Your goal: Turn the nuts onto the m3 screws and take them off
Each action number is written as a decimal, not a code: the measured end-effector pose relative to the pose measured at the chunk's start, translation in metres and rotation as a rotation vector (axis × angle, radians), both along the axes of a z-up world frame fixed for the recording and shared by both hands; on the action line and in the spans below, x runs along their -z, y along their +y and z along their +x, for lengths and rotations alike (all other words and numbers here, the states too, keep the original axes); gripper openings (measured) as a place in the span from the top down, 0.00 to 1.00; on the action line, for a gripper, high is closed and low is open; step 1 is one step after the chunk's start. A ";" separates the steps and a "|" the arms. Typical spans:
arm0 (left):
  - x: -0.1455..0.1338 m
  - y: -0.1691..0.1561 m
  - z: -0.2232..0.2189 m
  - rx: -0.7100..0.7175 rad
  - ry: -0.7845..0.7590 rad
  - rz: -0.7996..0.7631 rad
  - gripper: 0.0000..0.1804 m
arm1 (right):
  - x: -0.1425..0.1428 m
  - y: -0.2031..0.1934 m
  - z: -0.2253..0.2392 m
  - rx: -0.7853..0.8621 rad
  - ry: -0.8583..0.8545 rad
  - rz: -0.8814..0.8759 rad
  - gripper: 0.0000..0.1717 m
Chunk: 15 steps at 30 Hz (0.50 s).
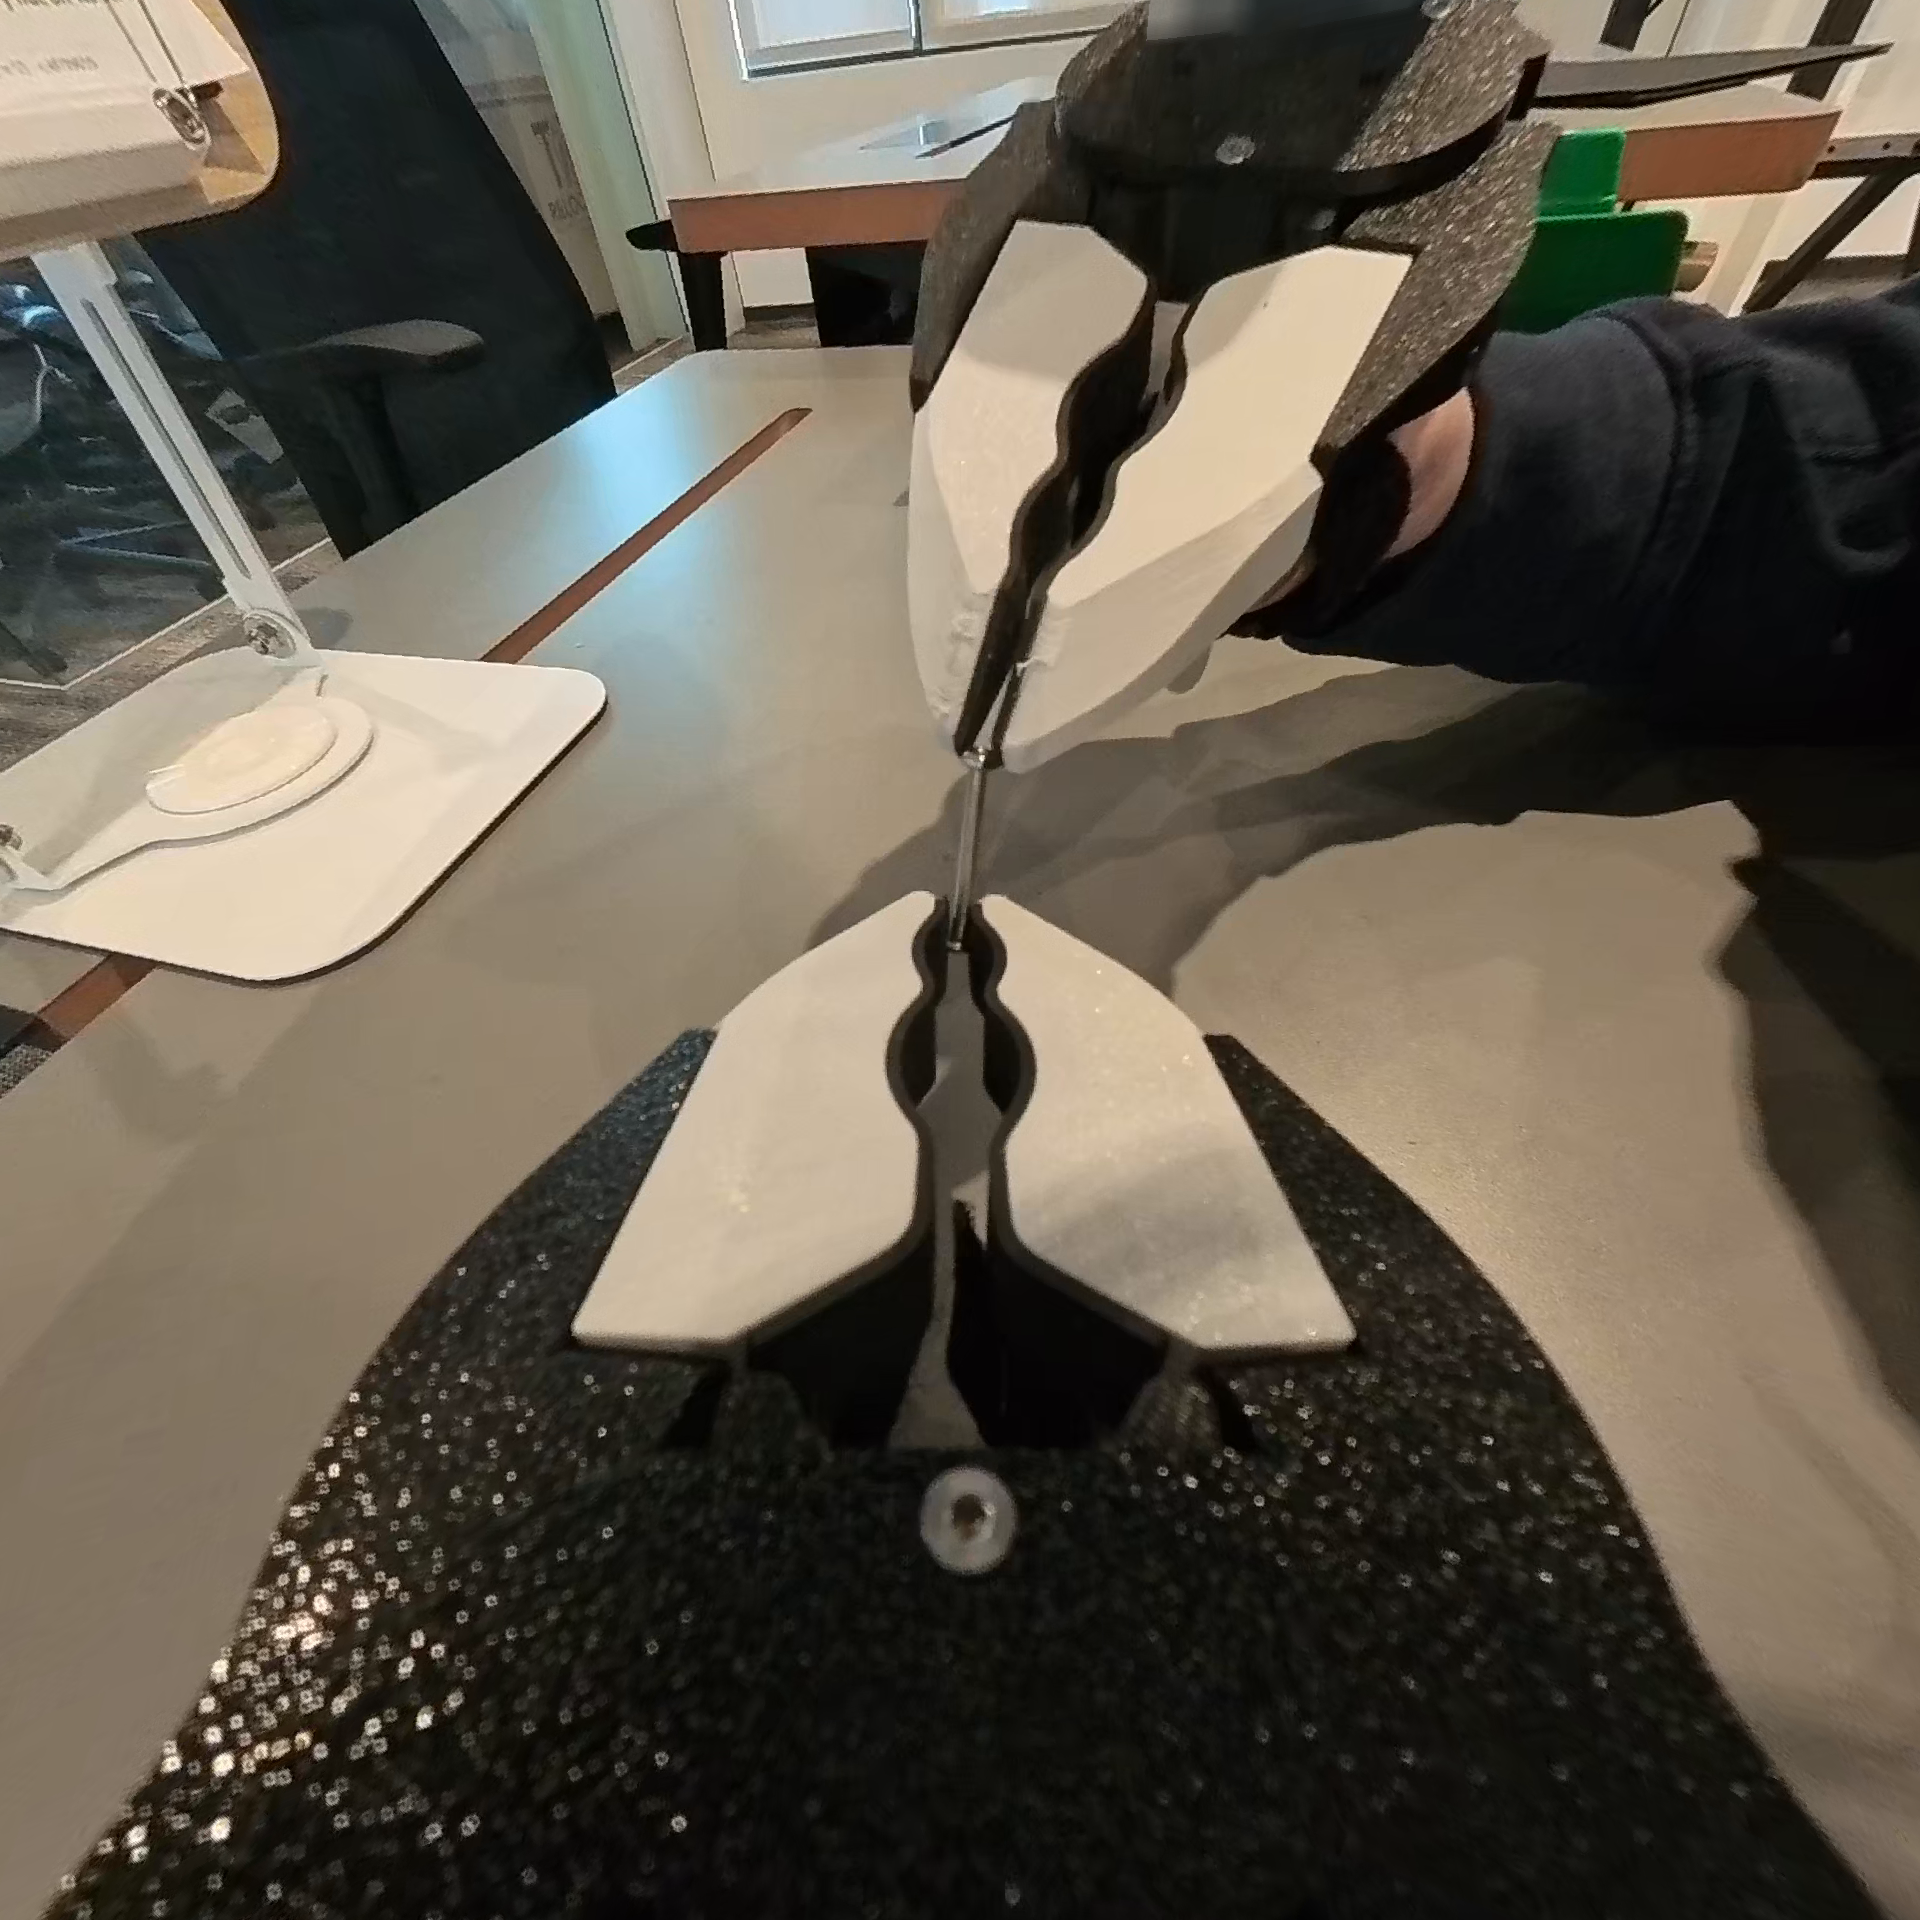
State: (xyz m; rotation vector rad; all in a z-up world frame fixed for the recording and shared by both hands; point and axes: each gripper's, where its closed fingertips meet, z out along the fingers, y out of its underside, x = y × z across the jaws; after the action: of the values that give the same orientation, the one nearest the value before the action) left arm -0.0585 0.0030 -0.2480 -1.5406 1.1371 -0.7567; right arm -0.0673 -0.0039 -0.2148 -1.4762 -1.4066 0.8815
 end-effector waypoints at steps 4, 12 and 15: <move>0.000 0.000 0.000 0.001 -0.003 -0.004 0.98 | 0.000 0.000 0.000 -0.004 0.020 -0.003 0.97; 0.000 0.000 0.000 0.004 -0.002 -0.004 0.98 | 0.000 0.000 0.000 -0.009 0.027 0.003 0.97; 0.000 0.000 0.000 0.003 -0.003 -0.004 0.98 | 0.000 0.000 0.000 -0.007 0.027 0.003 0.96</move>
State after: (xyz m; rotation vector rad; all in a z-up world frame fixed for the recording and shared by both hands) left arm -0.0583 0.0030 -0.2478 -1.5406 1.1366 -0.7639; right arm -0.0675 -0.0038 -0.2152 -1.4530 -1.3937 0.9006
